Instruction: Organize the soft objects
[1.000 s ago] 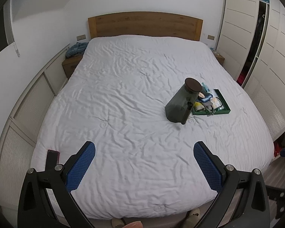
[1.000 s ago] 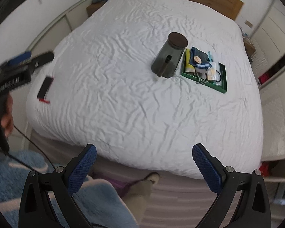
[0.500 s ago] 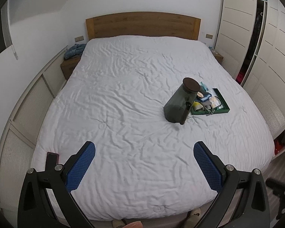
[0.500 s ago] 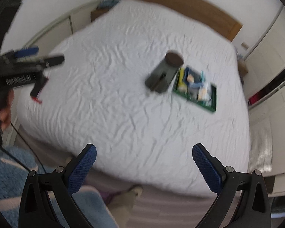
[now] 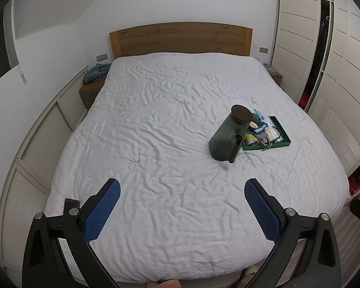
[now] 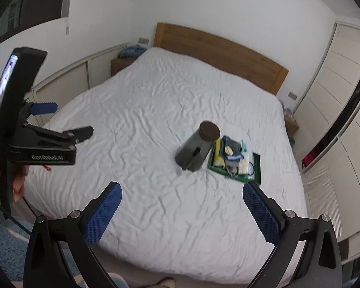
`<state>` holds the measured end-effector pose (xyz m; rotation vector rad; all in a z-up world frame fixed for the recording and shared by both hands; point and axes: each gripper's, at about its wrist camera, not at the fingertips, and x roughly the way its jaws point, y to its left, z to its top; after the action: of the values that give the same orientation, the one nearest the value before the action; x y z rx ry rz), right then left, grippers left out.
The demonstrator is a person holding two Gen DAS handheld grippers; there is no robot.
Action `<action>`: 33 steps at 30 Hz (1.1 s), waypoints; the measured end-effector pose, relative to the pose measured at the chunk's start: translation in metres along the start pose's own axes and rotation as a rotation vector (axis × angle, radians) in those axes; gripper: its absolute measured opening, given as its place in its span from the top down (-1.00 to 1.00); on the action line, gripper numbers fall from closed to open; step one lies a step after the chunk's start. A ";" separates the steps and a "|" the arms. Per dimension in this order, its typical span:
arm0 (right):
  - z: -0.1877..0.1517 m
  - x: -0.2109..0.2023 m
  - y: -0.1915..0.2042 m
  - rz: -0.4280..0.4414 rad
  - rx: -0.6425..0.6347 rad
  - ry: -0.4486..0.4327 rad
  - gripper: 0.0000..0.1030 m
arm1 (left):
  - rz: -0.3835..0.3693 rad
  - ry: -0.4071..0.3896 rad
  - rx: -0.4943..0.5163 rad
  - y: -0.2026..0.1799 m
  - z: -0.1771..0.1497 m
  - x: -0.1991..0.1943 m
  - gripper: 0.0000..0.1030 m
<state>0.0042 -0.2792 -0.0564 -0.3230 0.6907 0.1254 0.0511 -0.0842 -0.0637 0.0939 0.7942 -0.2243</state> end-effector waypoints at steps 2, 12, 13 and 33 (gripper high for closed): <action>-0.002 -0.006 0.003 -0.002 -0.013 -0.020 -0.99 | 0.000 -0.003 0.004 0.000 -0.001 -0.002 -0.97; -0.015 -0.028 0.005 0.038 -0.034 -0.052 -0.99 | 0.002 -0.013 0.005 -0.001 -0.002 -0.009 -0.97; -0.015 -0.029 0.004 0.041 -0.034 -0.052 -0.99 | 0.001 -0.012 0.005 -0.001 -0.003 -0.009 -0.97; 0.016 0.016 -0.024 0.150 0.071 0.194 -0.99 | 0.010 -0.002 -0.014 0.007 -0.013 -0.018 -0.97</action>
<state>0.0313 -0.2964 -0.0487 -0.2163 0.9101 0.2130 0.0318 -0.0725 -0.0599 0.0840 0.7932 -0.2092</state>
